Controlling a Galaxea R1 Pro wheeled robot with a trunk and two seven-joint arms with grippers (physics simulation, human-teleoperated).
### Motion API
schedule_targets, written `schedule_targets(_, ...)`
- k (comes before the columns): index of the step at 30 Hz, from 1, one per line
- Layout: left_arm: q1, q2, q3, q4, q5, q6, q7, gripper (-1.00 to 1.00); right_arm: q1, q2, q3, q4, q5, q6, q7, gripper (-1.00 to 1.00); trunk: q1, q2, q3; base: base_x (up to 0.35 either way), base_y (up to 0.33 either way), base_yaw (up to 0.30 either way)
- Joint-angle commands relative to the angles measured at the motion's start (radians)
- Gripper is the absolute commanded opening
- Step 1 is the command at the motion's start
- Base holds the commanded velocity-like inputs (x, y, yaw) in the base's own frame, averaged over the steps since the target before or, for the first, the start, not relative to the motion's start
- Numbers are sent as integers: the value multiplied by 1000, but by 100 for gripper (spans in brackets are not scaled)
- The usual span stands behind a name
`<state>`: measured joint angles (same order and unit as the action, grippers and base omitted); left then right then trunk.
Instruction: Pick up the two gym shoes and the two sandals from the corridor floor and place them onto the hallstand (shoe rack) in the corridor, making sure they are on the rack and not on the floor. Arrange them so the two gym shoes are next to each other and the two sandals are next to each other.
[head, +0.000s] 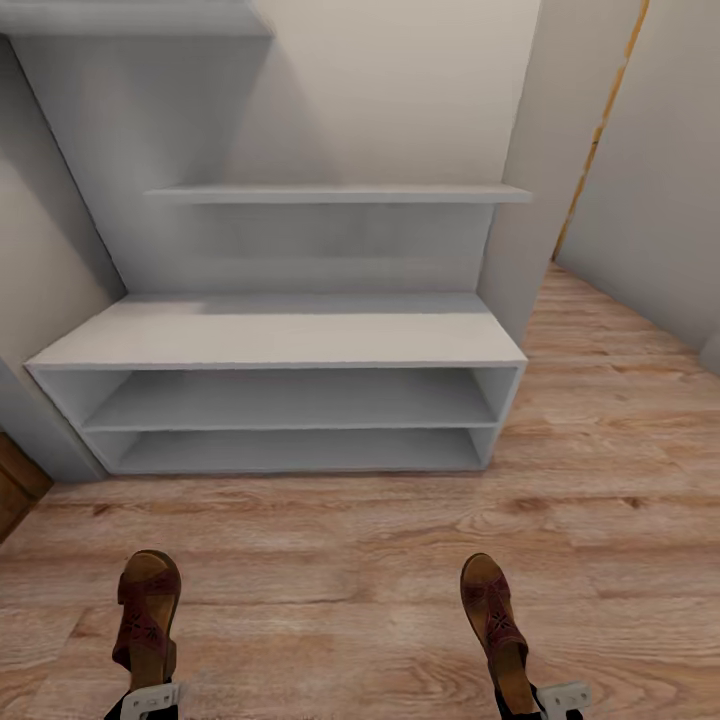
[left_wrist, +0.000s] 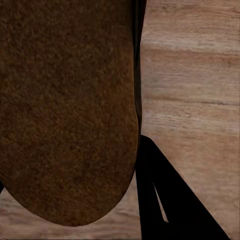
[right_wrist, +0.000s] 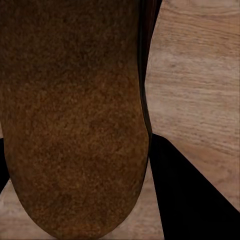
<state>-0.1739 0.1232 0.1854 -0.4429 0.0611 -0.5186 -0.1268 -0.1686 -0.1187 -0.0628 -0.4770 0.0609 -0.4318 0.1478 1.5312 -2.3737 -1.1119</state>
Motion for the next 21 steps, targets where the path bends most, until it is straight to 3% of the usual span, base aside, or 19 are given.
schedule_targets(1,-1,0,5,1,3,-1,-10,-100,0,1,-6,0,3,-2,7,-100,0,0,-1,0,118,277)
schedule_targets(9,-1,0,5,1,3,-1,-10,-100,0,1,-7,0,2,-2,7,-100,0,0,-1,0,245,224)
schedule_targets(16,-1,0,5,1,3,-1,-10,-100,0,1,-8,-1,2,-2,7,-100,0,0,-1,9,300,26)
schedule_targets(21,-1,0,5,1,2,-1,-10,-100,0,1,-7,-2,2,-2,7,-100,0,0,-1,189,214,1)
